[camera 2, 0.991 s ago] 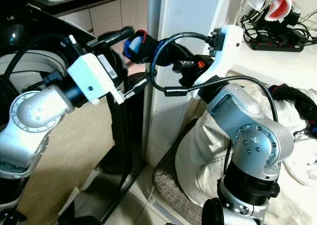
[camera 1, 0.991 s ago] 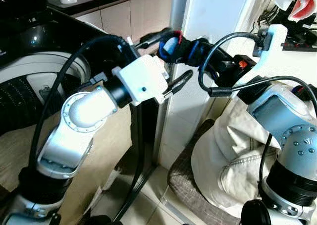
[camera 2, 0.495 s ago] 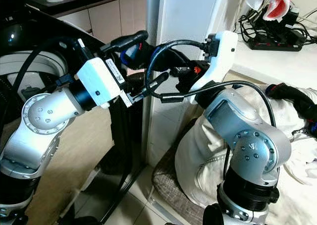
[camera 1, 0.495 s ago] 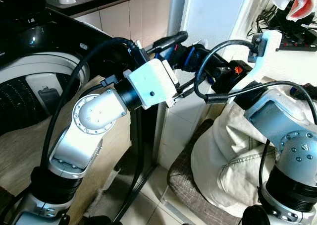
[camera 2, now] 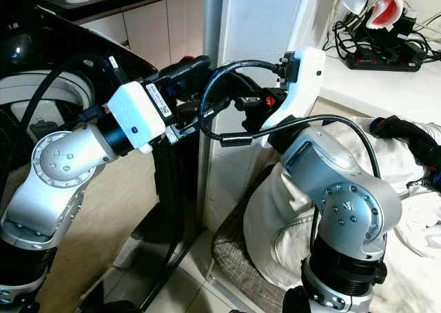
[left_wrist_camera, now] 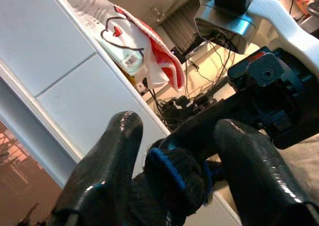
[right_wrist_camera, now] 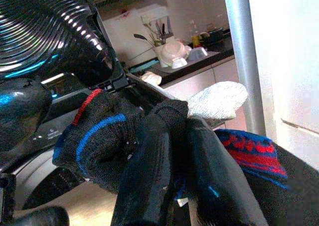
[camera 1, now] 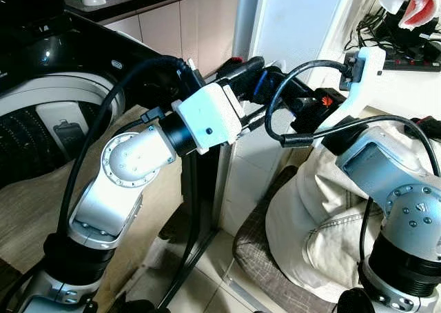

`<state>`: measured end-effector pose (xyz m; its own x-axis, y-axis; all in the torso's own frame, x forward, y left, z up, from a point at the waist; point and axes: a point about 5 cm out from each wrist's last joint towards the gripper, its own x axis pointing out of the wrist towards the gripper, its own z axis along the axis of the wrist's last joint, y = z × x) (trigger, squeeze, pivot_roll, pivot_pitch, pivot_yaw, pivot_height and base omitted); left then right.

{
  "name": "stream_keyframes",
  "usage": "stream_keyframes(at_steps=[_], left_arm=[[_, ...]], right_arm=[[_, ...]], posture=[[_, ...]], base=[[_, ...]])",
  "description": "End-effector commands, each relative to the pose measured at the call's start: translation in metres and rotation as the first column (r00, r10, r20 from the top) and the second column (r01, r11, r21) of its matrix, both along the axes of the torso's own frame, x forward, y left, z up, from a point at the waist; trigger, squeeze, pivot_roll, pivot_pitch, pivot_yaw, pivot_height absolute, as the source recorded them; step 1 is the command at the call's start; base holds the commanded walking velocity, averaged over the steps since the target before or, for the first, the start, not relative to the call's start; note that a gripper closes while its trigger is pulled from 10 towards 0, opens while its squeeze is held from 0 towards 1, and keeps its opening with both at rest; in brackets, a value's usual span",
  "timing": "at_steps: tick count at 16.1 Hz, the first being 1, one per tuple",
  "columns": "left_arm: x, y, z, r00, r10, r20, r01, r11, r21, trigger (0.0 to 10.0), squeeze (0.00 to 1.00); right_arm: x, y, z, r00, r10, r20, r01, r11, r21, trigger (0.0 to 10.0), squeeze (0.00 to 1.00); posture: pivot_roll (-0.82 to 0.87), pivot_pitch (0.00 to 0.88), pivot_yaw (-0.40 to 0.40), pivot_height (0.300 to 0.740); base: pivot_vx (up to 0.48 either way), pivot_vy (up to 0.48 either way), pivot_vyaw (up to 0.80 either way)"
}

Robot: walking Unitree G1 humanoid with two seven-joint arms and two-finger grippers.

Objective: Clothes washing

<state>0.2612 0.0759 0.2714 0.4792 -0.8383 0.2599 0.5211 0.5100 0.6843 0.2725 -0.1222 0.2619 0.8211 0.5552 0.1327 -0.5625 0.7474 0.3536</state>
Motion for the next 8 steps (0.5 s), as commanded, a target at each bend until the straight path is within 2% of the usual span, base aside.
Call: stream_keyframes(at_steps=[1,8], left_arm=[[0.0013,0.0031,0.0015,1.000,0.012,0.010,-0.012,1.000,0.003,0.0,0.00],[0.0044,0.0069,0.0035,0.999,0.036,0.031,-0.037,0.999,0.016,0.0,0.00]], right_arm=[[-0.0035,0.0003,0.0045,1.000,0.003,0.029,-0.003,1.000,0.006,10.0,0.00],[-0.0050,0.0018,0.0071,0.999,0.042,0.025,-0.044,0.996,0.076,10.0,0.00]], posture=[[-0.02,0.001,-0.056,0.740],[-0.02,0.002,-0.053,0.740]], base=[[0.000,0.000,0.00],[0.000,0.000,0.00]])
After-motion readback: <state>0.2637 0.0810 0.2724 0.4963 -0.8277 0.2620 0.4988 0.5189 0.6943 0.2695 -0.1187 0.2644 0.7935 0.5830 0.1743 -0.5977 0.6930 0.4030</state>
